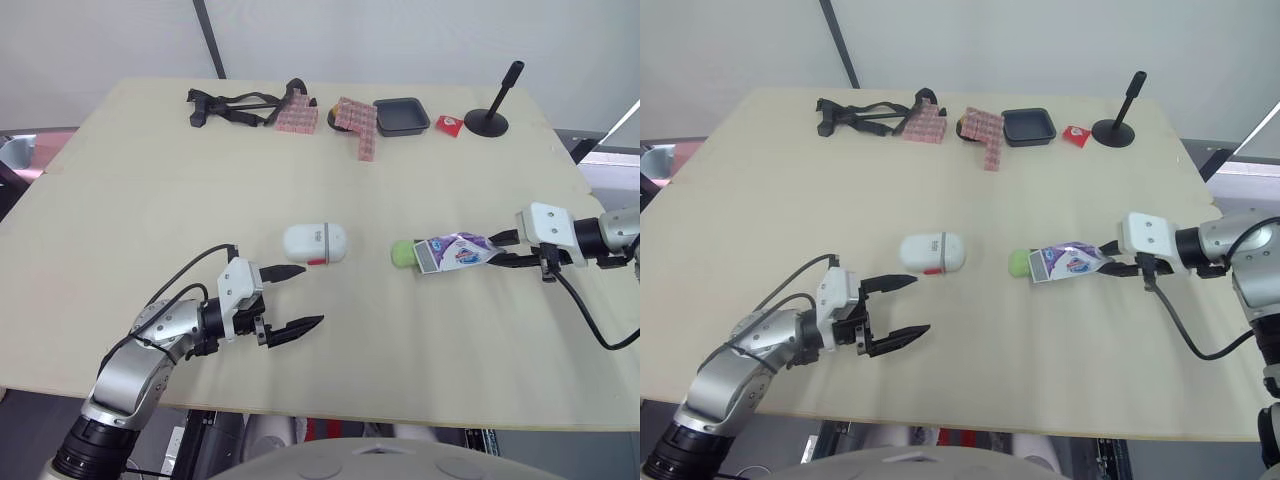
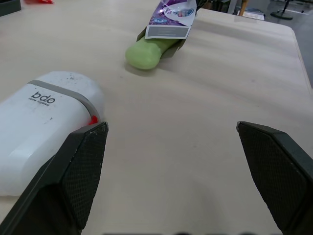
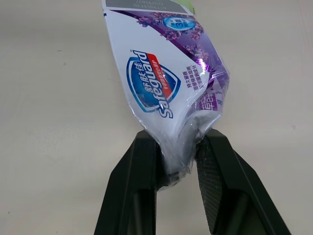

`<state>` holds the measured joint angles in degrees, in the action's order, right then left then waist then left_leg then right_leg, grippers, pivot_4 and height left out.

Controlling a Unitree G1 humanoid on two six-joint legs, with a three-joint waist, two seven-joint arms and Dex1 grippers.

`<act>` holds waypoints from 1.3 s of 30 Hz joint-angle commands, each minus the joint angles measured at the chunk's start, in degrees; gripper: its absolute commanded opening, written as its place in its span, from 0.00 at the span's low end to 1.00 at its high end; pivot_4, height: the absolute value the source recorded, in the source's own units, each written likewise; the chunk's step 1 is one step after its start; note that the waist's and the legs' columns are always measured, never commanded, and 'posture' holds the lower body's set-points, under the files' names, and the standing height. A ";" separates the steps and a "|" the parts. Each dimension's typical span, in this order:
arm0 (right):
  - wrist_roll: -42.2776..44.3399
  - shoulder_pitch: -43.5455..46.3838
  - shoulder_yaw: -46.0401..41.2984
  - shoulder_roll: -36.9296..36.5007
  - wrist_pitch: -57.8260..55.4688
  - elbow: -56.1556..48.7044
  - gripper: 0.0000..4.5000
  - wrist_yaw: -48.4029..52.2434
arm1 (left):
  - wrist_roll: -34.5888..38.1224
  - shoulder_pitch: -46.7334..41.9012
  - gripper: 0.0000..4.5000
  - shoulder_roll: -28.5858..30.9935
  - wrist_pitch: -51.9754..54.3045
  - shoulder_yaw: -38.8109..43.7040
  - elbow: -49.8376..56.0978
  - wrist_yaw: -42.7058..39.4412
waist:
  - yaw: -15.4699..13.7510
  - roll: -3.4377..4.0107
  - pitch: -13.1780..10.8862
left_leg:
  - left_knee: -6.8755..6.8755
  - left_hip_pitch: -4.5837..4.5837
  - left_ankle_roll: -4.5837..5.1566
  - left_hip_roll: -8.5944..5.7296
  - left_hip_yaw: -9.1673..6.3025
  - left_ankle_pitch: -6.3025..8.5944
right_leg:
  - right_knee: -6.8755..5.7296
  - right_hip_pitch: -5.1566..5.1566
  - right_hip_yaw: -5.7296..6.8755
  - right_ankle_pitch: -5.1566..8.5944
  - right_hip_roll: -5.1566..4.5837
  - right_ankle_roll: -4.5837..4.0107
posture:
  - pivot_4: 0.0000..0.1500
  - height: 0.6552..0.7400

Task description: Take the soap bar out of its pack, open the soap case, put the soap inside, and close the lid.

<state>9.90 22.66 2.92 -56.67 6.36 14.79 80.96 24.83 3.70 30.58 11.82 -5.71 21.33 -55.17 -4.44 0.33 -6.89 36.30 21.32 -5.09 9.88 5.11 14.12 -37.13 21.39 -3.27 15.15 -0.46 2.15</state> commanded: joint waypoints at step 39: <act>8.38 -16.42 -33.73 31.97 -65.78 -42.04 0.21 -74.88 | 1.05 -0.38 1.00 0.18 -0.66 0.99 0.79 -0.29 | -0.04 0.25 0.08 | -0.66 -0.47 -0.23 -0.06 0.12 -0.13 | 0.54 -0.14 -0.09 0.00 -0.02 0.01 | 1.00 1.00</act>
<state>18.35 4.87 -28.34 -25.41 -57.17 -23.70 9.24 25.13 3.46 30.51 11.69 -5.55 20.98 -55.42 -4.48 0.57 -6.81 35.58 20.77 -5.37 9.82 5.25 13.96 -36.58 21.23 -3.36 15.14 -0.48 2.16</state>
